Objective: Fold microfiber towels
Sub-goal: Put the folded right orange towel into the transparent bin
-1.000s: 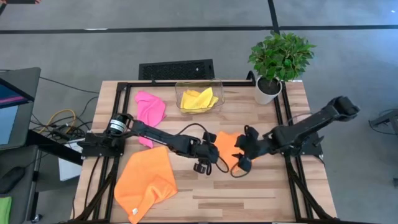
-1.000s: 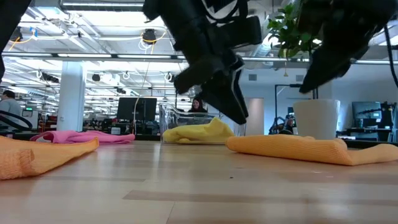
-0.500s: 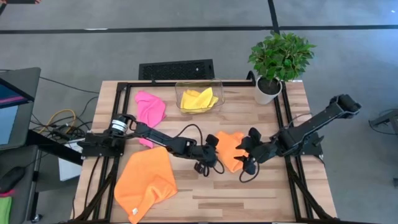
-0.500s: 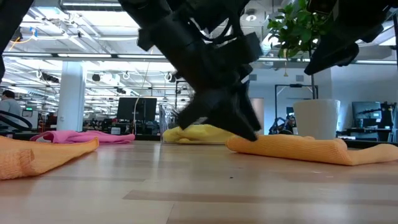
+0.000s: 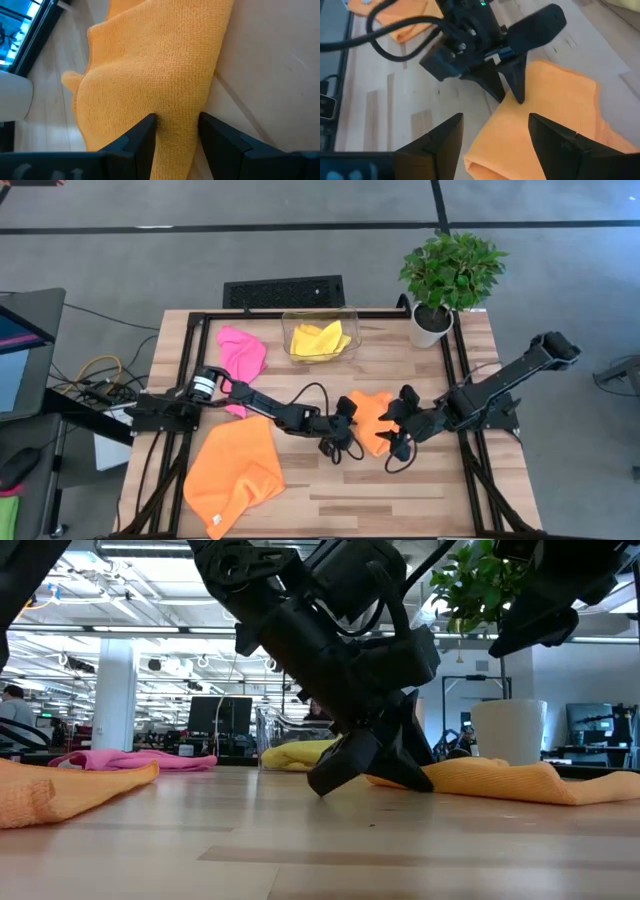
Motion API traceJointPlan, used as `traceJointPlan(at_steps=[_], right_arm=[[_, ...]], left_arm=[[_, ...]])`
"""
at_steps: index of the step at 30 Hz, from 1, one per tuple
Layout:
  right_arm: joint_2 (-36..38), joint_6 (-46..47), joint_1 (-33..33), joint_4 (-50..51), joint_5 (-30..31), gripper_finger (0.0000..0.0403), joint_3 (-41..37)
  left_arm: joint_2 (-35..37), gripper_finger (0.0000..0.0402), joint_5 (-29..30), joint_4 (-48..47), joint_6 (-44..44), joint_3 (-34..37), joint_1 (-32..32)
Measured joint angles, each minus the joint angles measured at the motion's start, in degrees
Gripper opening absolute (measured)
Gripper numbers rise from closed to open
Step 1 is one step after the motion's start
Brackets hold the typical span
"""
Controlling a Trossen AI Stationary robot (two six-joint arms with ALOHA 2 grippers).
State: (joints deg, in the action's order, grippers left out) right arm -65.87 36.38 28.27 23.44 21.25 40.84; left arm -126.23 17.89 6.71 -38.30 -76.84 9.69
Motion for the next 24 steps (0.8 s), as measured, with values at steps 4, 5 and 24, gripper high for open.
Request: traceJointPlan(at_steps=[4, 5, 24], right_arm=[[0.0, 1.2, 0.0, 0.1, -0.1, 0.0249, 0.0], [0.0, 1.2, 0.0, 0.1, -0.1, 0.0249, 0.0], [0.0, 1.2, 0.0, 0.1, -0.2, 0.0249, 0.0]], left_arm=[[-0.8, 0.0143, 0.4, -0.3, 0.5, 0.0, 0.0], [-0.8, 0.0141, 0.7, -0.4, 0.6, 0.0, 0.0], [2.6, 0.0003, 4.4, -26.8, 15.1, -6.2, -0.4]])
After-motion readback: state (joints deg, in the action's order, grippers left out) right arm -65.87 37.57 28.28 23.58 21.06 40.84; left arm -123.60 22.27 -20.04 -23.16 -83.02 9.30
